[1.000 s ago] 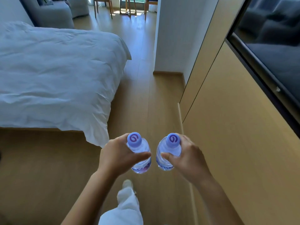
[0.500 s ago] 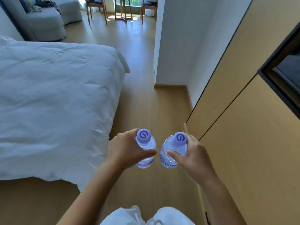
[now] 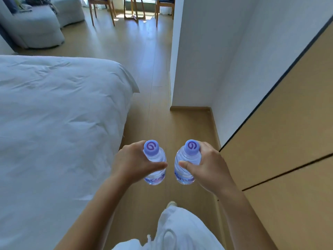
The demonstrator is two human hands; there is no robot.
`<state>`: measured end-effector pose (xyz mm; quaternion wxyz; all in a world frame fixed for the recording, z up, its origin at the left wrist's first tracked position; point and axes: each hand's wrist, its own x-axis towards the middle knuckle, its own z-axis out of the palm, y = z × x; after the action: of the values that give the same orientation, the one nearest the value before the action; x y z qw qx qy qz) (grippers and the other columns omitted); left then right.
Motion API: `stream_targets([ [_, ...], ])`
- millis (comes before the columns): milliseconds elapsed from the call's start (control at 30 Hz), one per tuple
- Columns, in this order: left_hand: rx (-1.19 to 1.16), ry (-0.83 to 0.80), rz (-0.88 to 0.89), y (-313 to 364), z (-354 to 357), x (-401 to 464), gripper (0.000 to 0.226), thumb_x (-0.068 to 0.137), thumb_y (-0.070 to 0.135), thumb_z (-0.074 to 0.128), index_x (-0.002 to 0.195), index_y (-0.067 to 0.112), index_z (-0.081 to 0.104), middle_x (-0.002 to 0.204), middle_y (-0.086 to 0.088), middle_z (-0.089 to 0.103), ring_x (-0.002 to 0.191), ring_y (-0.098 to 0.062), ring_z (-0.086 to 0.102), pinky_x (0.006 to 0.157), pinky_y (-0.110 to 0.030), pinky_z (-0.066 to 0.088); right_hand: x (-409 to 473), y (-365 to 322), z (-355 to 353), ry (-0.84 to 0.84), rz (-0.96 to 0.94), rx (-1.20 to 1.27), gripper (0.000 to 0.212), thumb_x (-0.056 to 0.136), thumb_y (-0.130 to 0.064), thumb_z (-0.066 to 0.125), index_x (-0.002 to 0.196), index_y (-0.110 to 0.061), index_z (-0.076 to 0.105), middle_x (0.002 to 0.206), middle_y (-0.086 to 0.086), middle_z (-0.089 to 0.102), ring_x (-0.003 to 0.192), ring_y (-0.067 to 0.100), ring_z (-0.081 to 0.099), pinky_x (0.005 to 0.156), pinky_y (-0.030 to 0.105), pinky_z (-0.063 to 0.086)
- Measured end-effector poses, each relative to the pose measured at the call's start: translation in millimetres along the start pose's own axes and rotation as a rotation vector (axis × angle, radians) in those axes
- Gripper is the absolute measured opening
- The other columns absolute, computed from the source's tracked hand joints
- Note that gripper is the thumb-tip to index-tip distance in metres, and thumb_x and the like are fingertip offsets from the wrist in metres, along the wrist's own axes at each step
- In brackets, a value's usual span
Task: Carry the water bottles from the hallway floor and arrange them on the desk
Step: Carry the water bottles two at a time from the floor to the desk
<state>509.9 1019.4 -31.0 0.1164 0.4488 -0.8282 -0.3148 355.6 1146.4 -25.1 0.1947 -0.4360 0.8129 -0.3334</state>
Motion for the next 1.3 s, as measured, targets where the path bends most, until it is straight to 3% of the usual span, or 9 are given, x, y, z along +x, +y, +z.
stream_targets([
  [333, 0.028, 0.089, -0.066, 25, -15, 188, 0.046, 0.046, 0.063, 0.06, 0.075, 0.028, 0.061, 0.066, 0.011, 0.064, 0.068, -0.011, 0.061, 0.062, -0.026, 0.049, 209, -5, -23, -0.034, -0.066, 0.017, 0.039, 0.073, -0.033, 0.075, 0.107, -0.021, 0.061, 0.099, -0.005, 0.061, 0.093, 0.017, 0.059, 0.084, 0.041, 0.049],
  [533, 0.036, 0.086, -0.053, 6, -34, 314, 0.039, 0.046, 0.066, 0.06, 0.063, 0.032, 0.053, 0.057, 0.019, 0.053, 0.06, -0.004, 0.052, 0.052, -0.016, 0.036, 336, -21, -1, -0.056, -0.093, 0.003, 0.039, 0.074, -0.035, 0.075, 0.108, -0.022, 0.061, 0.098, -0.006, 0.063, 0.092, 0.016, 0.06, 0.082, 0.04, 0.051],
  [800, 0.094, 0.055, 0.028, -21, -96, 507, 0.039, 0.056, 0.062, 0.071, 0.058, 0.038, 0.041, 0.054, 0.023, 0.045, 0.056, 0.005, 0.045, 0.05, -0.014, 0.034, 518, -65, 31, 0.032, -0.026, 0.061, 0.031, 0.073, -0.031, 0.076, 0.099, -0.024, 0.059, 0.093, -0.007, 0.061, 0.088, 0.015, 0.06, 0.078, 0.036, 0.051],
  [967, 0.08, 0.052, 0.032, -30, -117, 611, 0.04, 0.058, 0.057, 0.076, 0.06, 0.037, 0.041, 0.056, 0.021, 0.048, 0.059, 0.005, 0.047, 0.051, -0.014, 0.038, 614, -77, 41, 0.097, 0.012, 0.133, 0.035, 0.074, -0.03, 0.077, 0.098, -0.032, 0.051, 0.096, -0.007, 0.062, 0.088, 0.012, 0.061, 0.08, 0.033, 0.052],
  [1133, 0.065, 0.025, 0.042, -32, -121, 711, 0.039, 0.057, 0.058, 0.076, 0.059, 0.04, 0.042, 0.057, 0.023, 0.048, 0.058, 0.002, 0.049, 0.048, -0.015, 0.036, 712, -72, 45, 0.103, 0.046, 0.145, 0.033, 0.075, -0.031, 0.076, 0.101, -0.026, 0.056, 0.096, -0.005, 0.063, 0.087, 0.011, 0.061, 0.079, 0.031, 0.054],
  [1300, 0.05, 0.045, 0.041, -16, -122, 826, 0.037, 0.057, 0.055, 0.077, 0.062, 0.036, 0.047, 0.06, 0.018, 0.054, 0.062, -0.001, 0.053, 0.053, -0.02, 0.043, 830, -64, 36, 0.1, 0.02, 0.099, 0.037, 0.075, -0.032, 0.075, 0.106, -0.02, 0.06, 0.097, -0.004, 0.063, 0.089, 0.013, 0.059, 0.078, 0.029, 0.051],
])
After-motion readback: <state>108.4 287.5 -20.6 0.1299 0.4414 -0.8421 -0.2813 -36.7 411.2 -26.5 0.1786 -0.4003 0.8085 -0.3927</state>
